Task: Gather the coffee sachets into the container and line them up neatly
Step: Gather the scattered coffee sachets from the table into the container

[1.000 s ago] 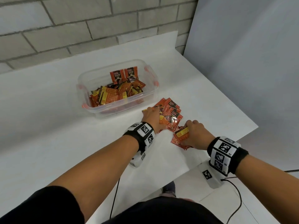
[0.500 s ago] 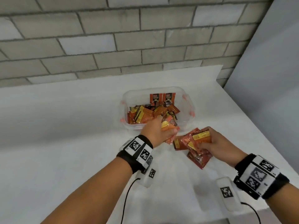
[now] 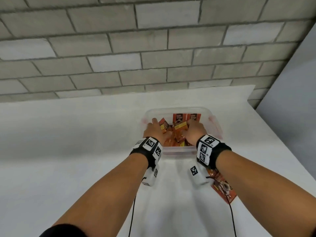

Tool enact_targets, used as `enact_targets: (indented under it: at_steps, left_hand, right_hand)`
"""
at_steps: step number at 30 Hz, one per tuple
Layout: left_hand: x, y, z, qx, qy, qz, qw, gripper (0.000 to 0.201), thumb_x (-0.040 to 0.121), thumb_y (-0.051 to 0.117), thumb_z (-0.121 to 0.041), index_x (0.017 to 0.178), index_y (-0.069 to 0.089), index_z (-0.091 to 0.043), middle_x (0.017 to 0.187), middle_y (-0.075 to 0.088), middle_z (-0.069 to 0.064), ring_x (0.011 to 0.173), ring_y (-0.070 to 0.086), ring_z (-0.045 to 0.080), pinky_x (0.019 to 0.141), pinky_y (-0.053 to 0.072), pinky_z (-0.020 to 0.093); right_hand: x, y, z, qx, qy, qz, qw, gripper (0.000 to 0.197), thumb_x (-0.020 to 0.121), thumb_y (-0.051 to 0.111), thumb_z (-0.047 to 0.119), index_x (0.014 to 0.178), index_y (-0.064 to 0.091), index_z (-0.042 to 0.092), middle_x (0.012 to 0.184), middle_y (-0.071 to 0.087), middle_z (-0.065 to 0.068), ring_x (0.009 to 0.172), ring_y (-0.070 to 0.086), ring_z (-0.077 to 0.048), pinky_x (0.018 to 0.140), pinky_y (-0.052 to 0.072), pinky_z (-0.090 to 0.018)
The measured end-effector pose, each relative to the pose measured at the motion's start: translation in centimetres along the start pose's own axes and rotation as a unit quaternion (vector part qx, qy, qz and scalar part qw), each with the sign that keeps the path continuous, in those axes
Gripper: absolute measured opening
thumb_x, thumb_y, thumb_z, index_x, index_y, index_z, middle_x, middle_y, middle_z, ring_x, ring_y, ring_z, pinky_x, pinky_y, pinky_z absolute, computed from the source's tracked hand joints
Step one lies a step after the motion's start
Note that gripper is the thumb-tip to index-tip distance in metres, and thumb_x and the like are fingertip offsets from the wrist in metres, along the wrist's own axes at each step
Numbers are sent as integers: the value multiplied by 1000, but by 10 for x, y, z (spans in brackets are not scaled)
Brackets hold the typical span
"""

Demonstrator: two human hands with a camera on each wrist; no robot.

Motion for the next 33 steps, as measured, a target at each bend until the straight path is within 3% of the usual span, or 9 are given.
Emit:
enact_targets:
  at_steps: [4, 8, 11, 15, 19, 22, 25, 28, 33]
  left_hand:
    - [2, 4, -1, -3, 36, -14, 999, 77, 87, 62, -44, 145, 22, -13, 143, 29, 15, 130, 34, 32, 103, 38, 41]
    - [-8, -5, -5, 4, 83, -17, 996, 66, 93, 52, -45, 145, 27, -15, 147, 26, 14, 134, 26, 31, 109, 31, 40]
    - [-25, -17, -10, 3, 141, -55, 988, 49, 93, 53, -37, 135, 44, -13, 135, 40, 13, 126, 34, 30, 104, 30, 35]
    - [-67, -17, -31, -33, 252, -134, 958, 24, 88, 59, -28, 103, 59, -10, 103, 57, 10, 101, 47, 26, 82, 28, 27]
    - [-99, 37, -54, -58, 294, 84, 950, 15, 91, 58, -27, 98, 53, -14, 89, 49, -2, 83, 47, 15, 68, 35, 28]
    - [-104, 87, -62, 27, 310, 192, 931, 27, 94, 54, -31, 113, 55, -12, 104, 53, 6, 91, 51, 19, 74, 38, 27]
    - [-97, 120, -67, 84, 294, 216, 927, 33, 97, 48, -27, 124, 53, -9, 119, 50, 14, 110, 50, 31, 91, 41, 34]
    - [-93, 137, -65, 140, 280, 215, 925, 38, 97, 44, -27, 131, 49, -12, 124, 47, 15, 118, 41, 36, 98, 39, 40]
    - [-93, 137, -59, 190, 245, 184, 933, 38, 92, 55, -28, 125, 47, -11, 127, 43, 12, 124, 34, 33, 96, 41, 46]
  right_hand:
    - [-3, -3, -10, -19, 2, -17, 1000, 49, 90, 55, 43, 128, 51, 12, 129, 52, -10, 117, 50, -29, 97, 45, -39]
    - [-28, -29, -18, 74, -40, -74, 994, 47, 92, 56, 38, 132, 50, 14, 129, 48, -10, 115, 50, -25, 95, 39, -30]
    - [-55, -54, -40, 179, -47, -112, 976, 30, 92, 58, 33, 120, 59, 20, 117, 55, -2, 96, 55, -21, 84, 40, -27]
    - [-90, -73, -91, 237, 4, -145, 961, 9, 89, 63, 24, 97, 63, 21, 90, 61, 2, 74, 53, -17, 67, 40, -23]
    - [-121, -58, -133, 129, 85, -51, 987, 7, 87, 66, 18, 91, 61, 18, 79, 56, 1, 74, 56, -17, 58, 38, -19]
    - [-135, -40, -151, 67, 113, -14, 991, 19, 87, 66, 23, 102, 57, 15, 86, 56, -2, 78, 56, -17, 59, 41, -18]
    - [-140, -25, -159, 25, 121, -21, 992, 52, 78, 72, 39, 119, 50, 15, 107, 56, -7, 93, 59, -20, 77, 51, -30]
    - [-146, -15, -159, -20, 139, -17, 990, 68, 70, 76, 45, 124, 44, 19, 113, 52, -7, 103, 56, -25, 88, 50, -39]
    - [-156, -5, -153, -19, 97, 12, 995, 61, 75, 76, 32, 125, 46, 15, 113, 51, -4, 102, 54, -22, 83, 43, -28]
Point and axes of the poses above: each hand's wrist, its own x-axis towards the middle knuckle, its own y-axis out of the palm, z = x × y, the point moved 4 cm from there along x, towards the middle knuckle
